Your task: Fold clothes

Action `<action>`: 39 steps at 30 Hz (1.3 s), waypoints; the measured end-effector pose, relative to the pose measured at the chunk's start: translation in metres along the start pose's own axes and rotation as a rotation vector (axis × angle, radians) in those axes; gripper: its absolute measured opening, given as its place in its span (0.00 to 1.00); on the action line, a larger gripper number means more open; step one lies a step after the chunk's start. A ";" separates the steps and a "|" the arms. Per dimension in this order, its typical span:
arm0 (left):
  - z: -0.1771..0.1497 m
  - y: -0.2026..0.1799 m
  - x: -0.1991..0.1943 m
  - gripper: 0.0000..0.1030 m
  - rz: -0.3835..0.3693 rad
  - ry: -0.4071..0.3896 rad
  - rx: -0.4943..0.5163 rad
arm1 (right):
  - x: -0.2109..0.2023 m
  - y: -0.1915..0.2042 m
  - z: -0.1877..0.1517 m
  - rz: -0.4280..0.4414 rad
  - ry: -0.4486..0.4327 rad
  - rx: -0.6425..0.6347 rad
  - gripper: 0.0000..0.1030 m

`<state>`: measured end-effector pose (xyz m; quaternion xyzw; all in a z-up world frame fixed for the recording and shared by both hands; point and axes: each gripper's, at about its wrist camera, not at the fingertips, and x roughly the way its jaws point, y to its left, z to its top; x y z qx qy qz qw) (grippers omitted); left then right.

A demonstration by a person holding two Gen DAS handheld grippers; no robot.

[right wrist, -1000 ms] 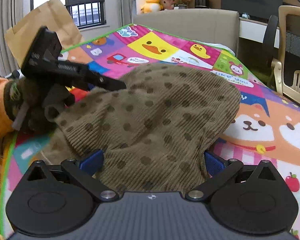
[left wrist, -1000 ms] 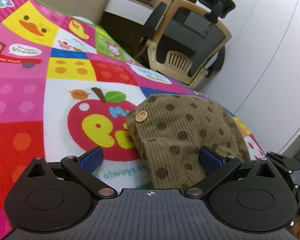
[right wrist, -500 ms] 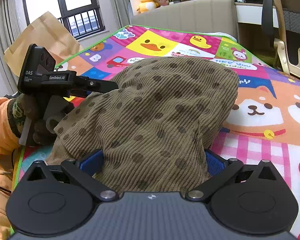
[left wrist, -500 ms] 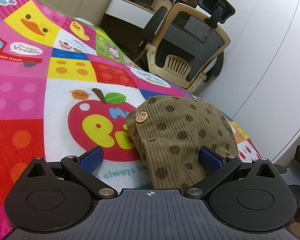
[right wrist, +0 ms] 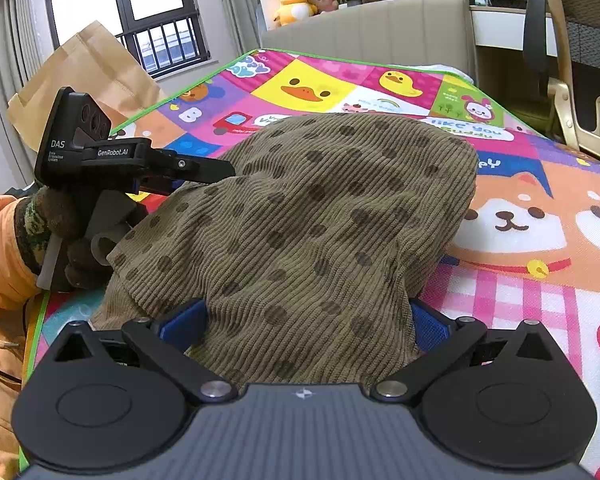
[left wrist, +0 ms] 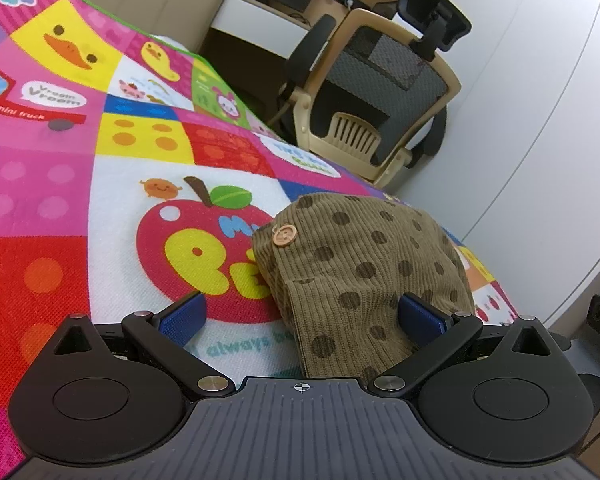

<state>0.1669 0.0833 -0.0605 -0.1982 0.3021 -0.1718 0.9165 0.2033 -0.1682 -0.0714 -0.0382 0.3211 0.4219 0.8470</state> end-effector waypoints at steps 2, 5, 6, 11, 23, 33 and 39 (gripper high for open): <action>0.000 0.001 0.000 1.00 -0.002 -0.001 -0.003 | 0.000 0.000 0.000 0.003 -0.001 0.003 1.00; 0.000 0.001 0.000 1.00 -0.005 -0.002 -0.007 | 0.000 -0.001 -0.001 0.007 -0.002 0.006 1.00; 0.000 0.002 -0.001 1.00 -0.008 -0.003 -0.010 | 0.000 0.000 -0.001 0.005 -0.001 0.003 1.00; 0.001 0.004 -0.001 1.00 -0.019 -0.006 -0.026 | 0.000 0.001 -0.001 0.000 0.001 -0.002 1.00; 0.001 0.005 0.000 1.00 -0.022 -0.008 -0.031 | 0.000 0.000 -0.001 0.001 0.001 -0.003 1.00; 0.001 0.009 -0.001 1.00 -0.039 -0.010 -0.053 | 0.001 0.007 0.000 -0.051 -0.003 0.062 1.00; 0.003 0.013 -0.001 1.00 -0.060 0.000 -0.070 | 0.006 0.023 0.008 -0.156 0.074 0.097 1.00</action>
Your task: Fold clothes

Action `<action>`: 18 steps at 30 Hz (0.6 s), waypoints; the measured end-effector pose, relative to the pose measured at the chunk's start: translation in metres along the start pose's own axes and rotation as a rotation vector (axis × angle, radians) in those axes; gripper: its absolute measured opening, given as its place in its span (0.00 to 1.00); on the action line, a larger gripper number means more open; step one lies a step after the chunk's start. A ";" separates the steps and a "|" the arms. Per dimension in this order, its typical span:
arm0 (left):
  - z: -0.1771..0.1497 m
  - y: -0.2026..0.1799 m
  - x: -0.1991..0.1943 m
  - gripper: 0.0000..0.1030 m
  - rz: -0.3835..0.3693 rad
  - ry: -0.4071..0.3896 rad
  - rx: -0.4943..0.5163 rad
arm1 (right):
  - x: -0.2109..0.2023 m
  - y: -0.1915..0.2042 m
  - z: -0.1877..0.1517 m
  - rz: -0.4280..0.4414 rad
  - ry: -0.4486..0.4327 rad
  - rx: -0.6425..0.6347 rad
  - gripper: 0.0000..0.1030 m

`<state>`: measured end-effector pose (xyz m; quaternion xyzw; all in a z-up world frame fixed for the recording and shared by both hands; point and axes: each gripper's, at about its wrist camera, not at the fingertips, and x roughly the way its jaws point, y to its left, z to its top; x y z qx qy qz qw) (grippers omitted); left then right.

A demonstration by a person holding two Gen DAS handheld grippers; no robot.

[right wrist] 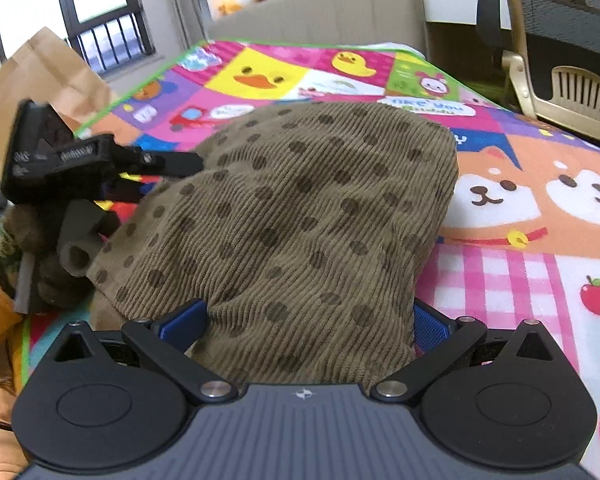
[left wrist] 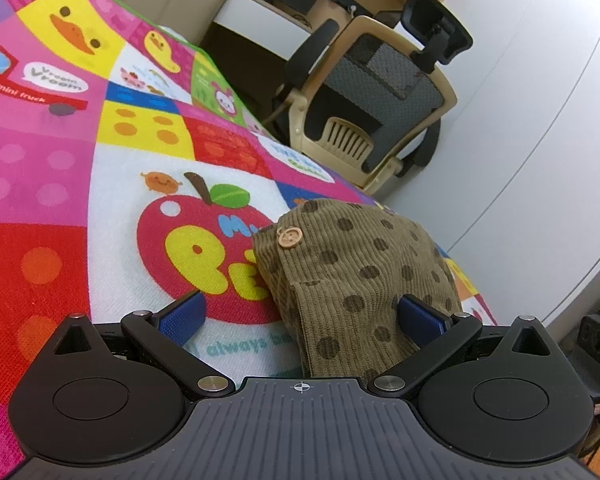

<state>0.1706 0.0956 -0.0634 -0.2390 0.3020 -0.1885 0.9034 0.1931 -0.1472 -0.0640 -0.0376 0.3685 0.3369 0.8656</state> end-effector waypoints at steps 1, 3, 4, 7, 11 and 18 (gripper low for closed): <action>0.000 0.001 0.000 1.00 -0.005 0.000 -0.004 | 0.001 0.003 0.002 -0.013 0.024 -0.007 1.00; 0.000 0.002 -0.001 1.00 -0.013 0.001 -0.011 | 0.002 0.005 0.008 -0.029 0.079 0.005 1.00; 0.000 0.003 -0.001 1.00 -0.016 0.001 -0.015 | 0.003 0.004 0.011 -0.035 0.096 0.023 1.00; 0.001 0.005 -0.001 1.00 -0.027 0.005 -0.023 | 0.002 0.005 0.009 -0.057 0.088 0.073 1.00; 0.007 0.004 -0.009 1.00 -0.036 0.018 -0.042 | -0.003 0.014 0.000 -0.085 0.061 0.041 1.00; 0.013 -0.023 -0.038 1.00 -0.023 0.058 -0.012 | -0.026 0.005 -0.010 -0.183 -0.053 0.080 1.00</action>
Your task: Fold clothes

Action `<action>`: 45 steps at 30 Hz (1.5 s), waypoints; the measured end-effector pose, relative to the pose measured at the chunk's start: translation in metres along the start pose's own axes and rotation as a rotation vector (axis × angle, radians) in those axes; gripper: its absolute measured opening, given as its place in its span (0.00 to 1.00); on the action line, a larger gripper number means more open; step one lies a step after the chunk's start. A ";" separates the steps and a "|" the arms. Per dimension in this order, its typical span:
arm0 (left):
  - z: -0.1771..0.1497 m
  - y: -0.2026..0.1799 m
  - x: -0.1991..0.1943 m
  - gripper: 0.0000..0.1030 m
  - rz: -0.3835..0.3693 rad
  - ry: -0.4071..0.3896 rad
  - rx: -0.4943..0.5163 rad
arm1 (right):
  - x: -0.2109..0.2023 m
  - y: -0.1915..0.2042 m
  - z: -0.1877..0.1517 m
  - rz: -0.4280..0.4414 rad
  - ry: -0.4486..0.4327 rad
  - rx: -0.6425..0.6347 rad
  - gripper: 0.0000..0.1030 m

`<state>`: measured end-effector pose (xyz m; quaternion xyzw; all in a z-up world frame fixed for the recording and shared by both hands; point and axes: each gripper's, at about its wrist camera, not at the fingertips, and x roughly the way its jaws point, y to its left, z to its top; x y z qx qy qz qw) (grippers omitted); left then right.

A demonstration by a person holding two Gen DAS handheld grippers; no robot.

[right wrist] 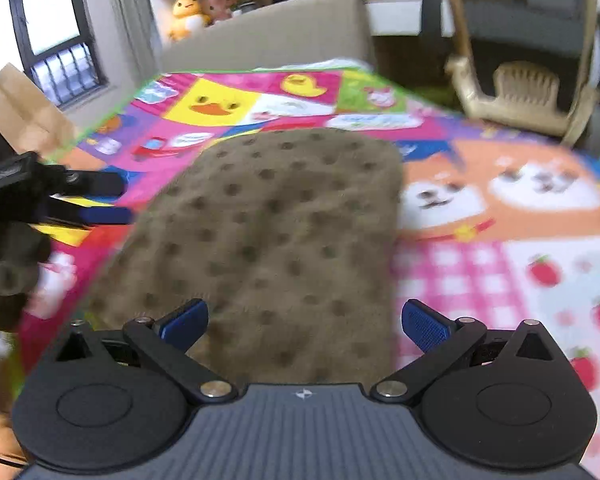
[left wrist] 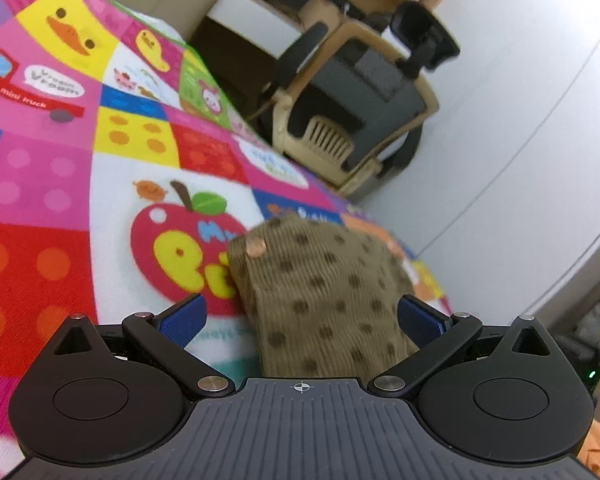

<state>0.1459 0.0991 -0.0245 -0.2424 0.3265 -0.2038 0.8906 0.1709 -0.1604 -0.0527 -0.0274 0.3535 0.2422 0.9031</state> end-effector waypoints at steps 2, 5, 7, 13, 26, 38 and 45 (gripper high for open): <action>-0.007 -0.013 0.007 1.00 0.063 0.047 0.081 | 0.009 0.002 -0.003 -0.067 0.044 -0.028 1.00; -0.015 -0.020 0.017 1.00 0.144 0.074 0.157 | 0.011 0.006 0.002 -0.095 0.095 -0.016 1.00; -0.020 -0.022 0.024 1.00 0.193 0.087 0.200 | 0.013 0.008 0.009 -0.093 0.159 0.011 1.00; -0.023 -0.018 0.024 1.00 0.207 0.103 0.204 | -0.001 0.012 0.051 -0.049 0.008 -0.018 1.00; 0.001 -0.028 0.004 1.00 0.140 0.067 0.246 | 0.096 0.017 0.094 -0.276 0.022 -0.074 1.00; -0.001 -0.021 0.055 1.00 0.062 0.224 0.069 | 0.068 -0.021 0.083 -0.106 -0.030 0.104 1.00; -0.006 -0.024 0.061 0.99 -0.015 0.254 0.040 | 0.029 -0.025 0.035 0.005 0.004 0.109 0.80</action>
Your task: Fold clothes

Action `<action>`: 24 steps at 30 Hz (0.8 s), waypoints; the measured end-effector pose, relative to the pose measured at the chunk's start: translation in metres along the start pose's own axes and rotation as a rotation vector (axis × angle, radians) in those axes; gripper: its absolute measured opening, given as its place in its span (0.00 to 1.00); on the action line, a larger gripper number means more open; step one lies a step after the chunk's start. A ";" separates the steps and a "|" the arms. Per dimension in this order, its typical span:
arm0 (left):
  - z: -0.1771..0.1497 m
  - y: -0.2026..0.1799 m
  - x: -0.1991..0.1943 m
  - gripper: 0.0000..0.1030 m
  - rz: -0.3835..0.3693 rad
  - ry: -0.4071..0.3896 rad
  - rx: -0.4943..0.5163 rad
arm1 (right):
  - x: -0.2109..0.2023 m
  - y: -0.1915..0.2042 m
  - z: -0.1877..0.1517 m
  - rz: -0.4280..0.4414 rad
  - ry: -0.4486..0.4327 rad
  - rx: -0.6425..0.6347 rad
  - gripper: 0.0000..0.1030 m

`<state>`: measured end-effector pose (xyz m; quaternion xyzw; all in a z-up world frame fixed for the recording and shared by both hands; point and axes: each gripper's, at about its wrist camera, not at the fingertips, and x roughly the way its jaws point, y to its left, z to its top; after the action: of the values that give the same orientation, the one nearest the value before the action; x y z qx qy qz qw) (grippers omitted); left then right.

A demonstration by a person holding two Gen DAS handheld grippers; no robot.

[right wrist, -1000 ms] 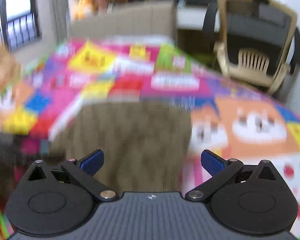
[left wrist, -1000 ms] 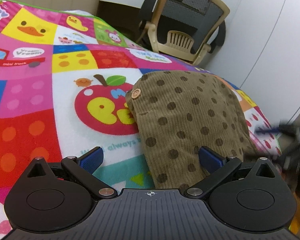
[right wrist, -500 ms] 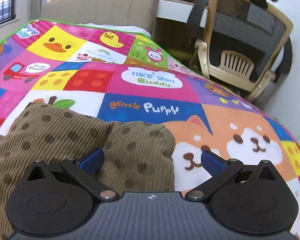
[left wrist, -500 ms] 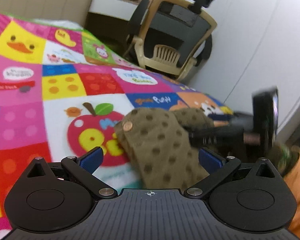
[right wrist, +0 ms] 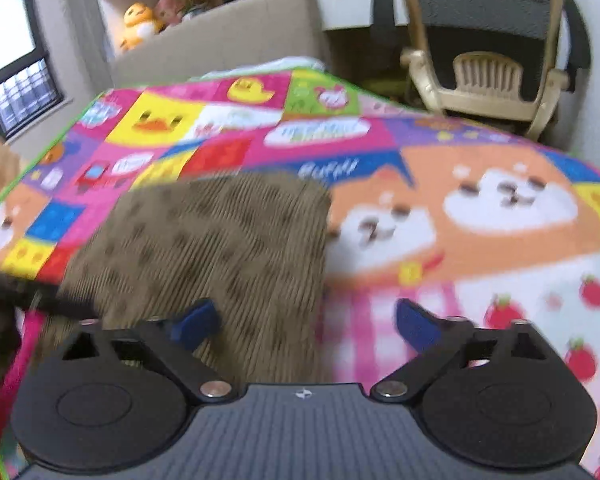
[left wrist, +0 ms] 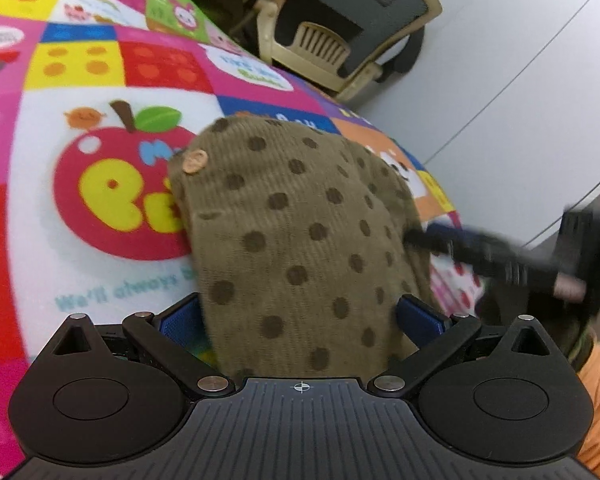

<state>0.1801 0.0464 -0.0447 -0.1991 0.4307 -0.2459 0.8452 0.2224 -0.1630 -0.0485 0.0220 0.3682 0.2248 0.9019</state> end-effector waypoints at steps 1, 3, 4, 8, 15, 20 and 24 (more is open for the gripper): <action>0.001 -0.002 0.002 0.95 -0.003 -0.002 0.000 | 0.002 0.004 -0.004 0.022 0.005 -0.016 0.71; 0.004 -0.005 0.008 0.89 0.005 -0.007 -0.002 | 0.008 0.011 -0.005 0.063 0.005 -0.036 0.67; 0.006 -0.006 0.011 0.88 0.011 -0.011 -0.007 | 0.013 0.015 0.000 0.083 0.002 -0.038 0.65; 0.024 0.002 0.012 0.82 0.005 -0.008 -0.019 | 0.041 0.034 0.026 0.101 -0.019 -0.094 0.65; 0.095 0.042 0.017 0.81 0.099 -0.142 -0.031 | 0.111 0.060 0.096 -0.009 -0.103 -0.208 0.65; 0.104 0.059 0.022 0.82 0.165 -0.178 0.004 | 0.106 0.038 0.103 -0.040 -0.132 -0.101 0.81; 0.082 0.050 -0.005 0.91 0.189 -0.188 0.141 | 0.074 0.047 0.073 -0.080 -0.136 -0.279 1.00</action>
<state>0.2570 0.0999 -0.0242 -0.1200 0.3482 -0.1753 0.9130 0.3001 -0.0806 -0.0344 -0.1029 0.2719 0.2357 0.9273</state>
